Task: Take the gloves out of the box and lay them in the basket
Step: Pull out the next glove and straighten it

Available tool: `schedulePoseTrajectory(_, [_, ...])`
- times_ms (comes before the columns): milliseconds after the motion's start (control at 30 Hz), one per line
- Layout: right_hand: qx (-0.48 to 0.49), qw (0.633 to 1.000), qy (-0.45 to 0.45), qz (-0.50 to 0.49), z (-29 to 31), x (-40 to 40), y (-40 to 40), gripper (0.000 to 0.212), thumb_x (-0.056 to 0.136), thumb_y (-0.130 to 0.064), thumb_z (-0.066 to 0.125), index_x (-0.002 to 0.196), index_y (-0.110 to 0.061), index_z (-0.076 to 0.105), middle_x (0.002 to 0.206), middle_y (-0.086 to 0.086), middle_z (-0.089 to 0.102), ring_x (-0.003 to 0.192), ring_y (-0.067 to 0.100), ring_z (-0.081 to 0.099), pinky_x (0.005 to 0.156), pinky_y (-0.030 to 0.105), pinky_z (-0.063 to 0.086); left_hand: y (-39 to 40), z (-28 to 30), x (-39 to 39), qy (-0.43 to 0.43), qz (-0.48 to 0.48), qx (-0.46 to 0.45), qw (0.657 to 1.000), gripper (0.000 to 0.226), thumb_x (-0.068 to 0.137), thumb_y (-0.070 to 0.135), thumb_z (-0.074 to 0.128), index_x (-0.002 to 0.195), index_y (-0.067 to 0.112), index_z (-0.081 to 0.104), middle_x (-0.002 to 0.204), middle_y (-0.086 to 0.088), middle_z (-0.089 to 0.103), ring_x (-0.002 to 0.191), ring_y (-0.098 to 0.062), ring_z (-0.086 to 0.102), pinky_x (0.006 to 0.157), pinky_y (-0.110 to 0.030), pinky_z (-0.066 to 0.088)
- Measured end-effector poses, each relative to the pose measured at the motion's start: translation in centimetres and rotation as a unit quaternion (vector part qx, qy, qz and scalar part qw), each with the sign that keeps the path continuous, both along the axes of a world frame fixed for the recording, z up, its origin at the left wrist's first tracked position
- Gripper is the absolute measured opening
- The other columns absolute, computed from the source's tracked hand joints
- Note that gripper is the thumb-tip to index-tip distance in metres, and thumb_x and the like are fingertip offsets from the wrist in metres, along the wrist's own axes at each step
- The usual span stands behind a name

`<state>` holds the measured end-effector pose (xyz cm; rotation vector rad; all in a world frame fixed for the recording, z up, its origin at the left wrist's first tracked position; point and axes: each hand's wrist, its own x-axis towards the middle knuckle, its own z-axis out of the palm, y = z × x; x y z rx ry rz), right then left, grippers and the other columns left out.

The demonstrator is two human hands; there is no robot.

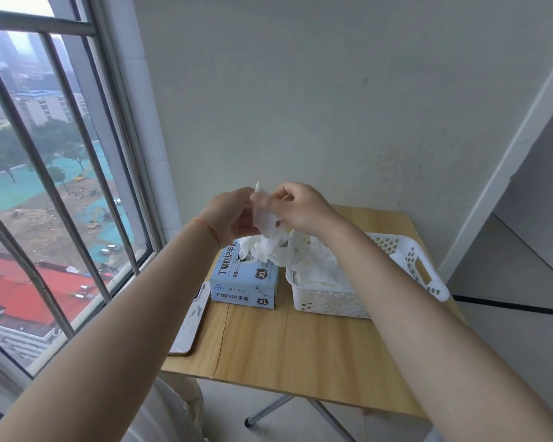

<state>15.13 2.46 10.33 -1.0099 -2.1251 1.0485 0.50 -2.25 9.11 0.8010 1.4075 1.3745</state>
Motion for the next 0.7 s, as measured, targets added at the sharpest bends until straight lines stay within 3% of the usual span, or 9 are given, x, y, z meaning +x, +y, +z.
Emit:
schedulePoseTrajectory(133, [0.021,0.997,-0.043,-0.057,-0.3,0.8,0.5,0.047,0.079,-0.052,0.071,0.098,-0.009,0.063,0.083,-0.006,0.059,0.079,0.014,0.059,0.068,0.028,0.046,-0.5,0.5,0.7,-0.03,-0.085,-0.017,0.996,0.044,0.104,0.031,0.034,0.097,0.0,0.064,0.074,-0.015,0.071,0.065,-0.027,0.071,0.064,-0.035,0.062])
schedulePoseTrajectory(233, [0.005,0.997,-0.064,-0.043,-0.3,1.5,0.2,0.047,0.075,-0.051,0.074,0.094,-0.009,0.061,0.08,-0.006,0.056,0.073,0.011,0.054,0.067,0.029,0.044,-0.8,0.6,1.4,-0.027,-0.148,-0.01,0.989,0.052,0.104,0.035,0.029,0.1,0.0,0.067,0.081,-0.015,0.072,0.073,-0.028,0.072,0.069,-0.035,0.06])
schedulePoseTrajectory(300, [0.016,0.996,-0.076,-0.051,-0.3,1.8,0.1,0.031,0.078,-0.04,0.071,0.082,-0.014,0.056,0.075,-0.004,0.051,0.067,0.013,0.05,0.062,0.029,0.04,-0.9,0.7,1.7,-0.022,-0.162,-0.015,0.986,0.051,0.103,0.035,0.03,0.101,0.0,0.067,0.087,-0.016,0.071,0.079,-0.03,0.071,0.077,-0.038,0.059])
schedulePoseTrajectory(367, [0.037,0.994,-0.073,-0.066,-0.2,2.1,0.3,0.019,0.084,-0.025,0.061,0.074,-0.015,0.047,0.071,0.0,0.044,0.066,0.017,0.044,0.058,0.029,0.033,-1.0,0.7,1.9,0.024,-0.141,-0.033,0.989,0.046,0.101,0.031,0.033,0.101,0.0,0.067,0.092,-0.017,0.072,0.083,-0.032,0.07,0.079,-0.04,0.058])
schedulePoseTrajectory(433, [0.043,0.995,-0.059,-0.065,0.0,2.4,0.5,0.011,0.085,-0.017,0.053,0.076,-0.014,0.049,0.072,0.004,0.043,0.066,0.017,0.041,0.06,0.029,0.031,-0.9,0.8,2.0,0.134,-0.083,-0.044,0.987,0.037,0.096,0.021,0.038,0.097,0.002,0.07,0.091,-0.015,0.074,0.079,-0.028,0.07,0.076,-0.036,0.056])
schedulePoseTrajectory(533, [0.037,0.997,-0.051,-0.033,0.6,2.5,0.2,0.013,0.081,-0.007,0.045,0.075,-0.006,0.057,0.069,0.008,0.045,0.066,0.016,0.041,0.062,0.029,0.03,-0.4,0.4,1.9,0.208,0.016,0.032,0.977,0.016,0.087,0.008,0.05,0.09,0.009,0.065,0.082,-0.006,0.063,0.068,-0.016,0.058,0.069,-0.028,0.05])
schedulePoseTrajectory(600, [0.035,0.998,-0.053,-0.013,1.1,2.4,-0.1,0.019,0.08,-0.004,0.044,0.077,0.006,0.059,0.067,0.008,0.051,0.066,0.018,0.046,0.063,0.03,0.035,-0.4,0.4,2.3,0.178,-0.026,0.114,0.977,0.026,0.073,0.007,0.052,0.096,0.012,0.064,0.087,-0.005,0.062,0.074,-0.015,0.056,0.07,-0.024,0.046])
schedulePoseTrajectory(700, [0.031,0.998,-0.053,-0.01,1.4,2.3,0.2,0.022,0.082,-0.005,0.046,0.071,-0.002,0.065,0.075,0.005,0.059,0.072,0.017,0.053,0.066,0.029,0.041,-0.3,0.0,2.9,0.129,-0.129,0.127,0.975,0.034,0.065,0.011,0.052,0.097,0.011,0.064,0.088,-0.009,0.062,0.079,-0.02,0.057,0.076,-0.029,0.046])
